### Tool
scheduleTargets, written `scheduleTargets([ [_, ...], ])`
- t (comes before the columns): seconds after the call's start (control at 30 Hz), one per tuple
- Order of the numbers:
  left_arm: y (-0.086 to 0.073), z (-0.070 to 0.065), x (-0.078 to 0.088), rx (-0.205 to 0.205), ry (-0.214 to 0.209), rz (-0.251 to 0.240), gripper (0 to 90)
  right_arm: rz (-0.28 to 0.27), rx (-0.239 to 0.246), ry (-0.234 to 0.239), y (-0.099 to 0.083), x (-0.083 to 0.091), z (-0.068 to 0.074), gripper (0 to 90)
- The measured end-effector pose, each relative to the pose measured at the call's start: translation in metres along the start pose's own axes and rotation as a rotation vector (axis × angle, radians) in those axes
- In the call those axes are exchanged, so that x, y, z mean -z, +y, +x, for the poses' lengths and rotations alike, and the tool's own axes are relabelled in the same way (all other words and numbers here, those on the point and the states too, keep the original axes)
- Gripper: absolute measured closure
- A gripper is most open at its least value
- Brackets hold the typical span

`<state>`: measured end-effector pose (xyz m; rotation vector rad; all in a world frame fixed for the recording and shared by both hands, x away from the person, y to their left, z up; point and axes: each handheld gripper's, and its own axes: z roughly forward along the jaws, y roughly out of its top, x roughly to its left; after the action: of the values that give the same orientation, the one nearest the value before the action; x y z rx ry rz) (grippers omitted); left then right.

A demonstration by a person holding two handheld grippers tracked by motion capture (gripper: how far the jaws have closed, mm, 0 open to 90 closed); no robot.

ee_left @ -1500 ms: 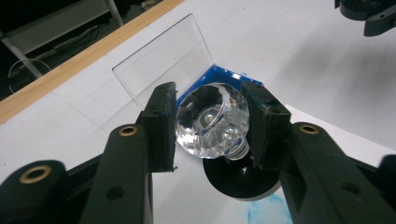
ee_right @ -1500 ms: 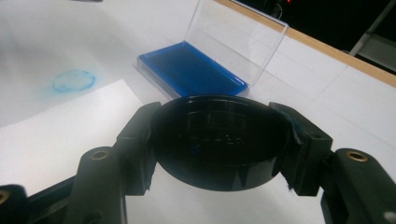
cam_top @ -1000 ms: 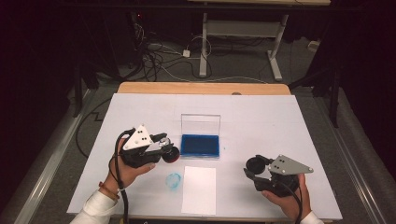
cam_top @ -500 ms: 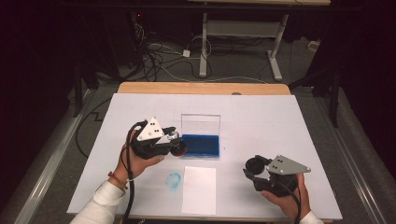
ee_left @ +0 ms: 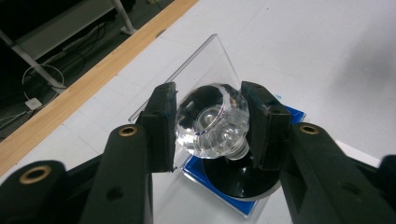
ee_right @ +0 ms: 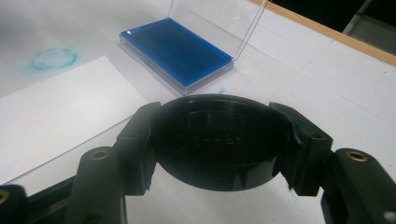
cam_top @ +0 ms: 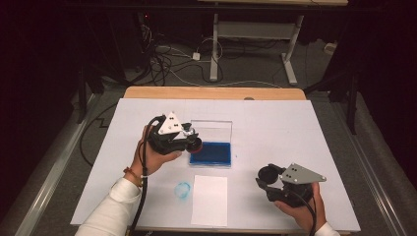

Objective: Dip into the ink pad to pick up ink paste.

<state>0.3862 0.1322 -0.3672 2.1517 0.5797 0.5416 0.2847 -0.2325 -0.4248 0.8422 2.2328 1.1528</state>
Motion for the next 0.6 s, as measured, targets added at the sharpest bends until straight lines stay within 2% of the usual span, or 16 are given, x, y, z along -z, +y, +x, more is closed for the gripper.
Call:
scheduleTargets([
  [0.27,0.002,0.002,-0.017,-0.005,0.0,0.031,56.3,0.004,0.0,0.001,-0.001,-0.001,-0.001,38.6],
  [0.6,0.002,-0.003,-0.039,-0.027,0.012,0.061,56.3,0.01,0.008,-0.005,-0.001,-0.002,0.001,38.5],
])
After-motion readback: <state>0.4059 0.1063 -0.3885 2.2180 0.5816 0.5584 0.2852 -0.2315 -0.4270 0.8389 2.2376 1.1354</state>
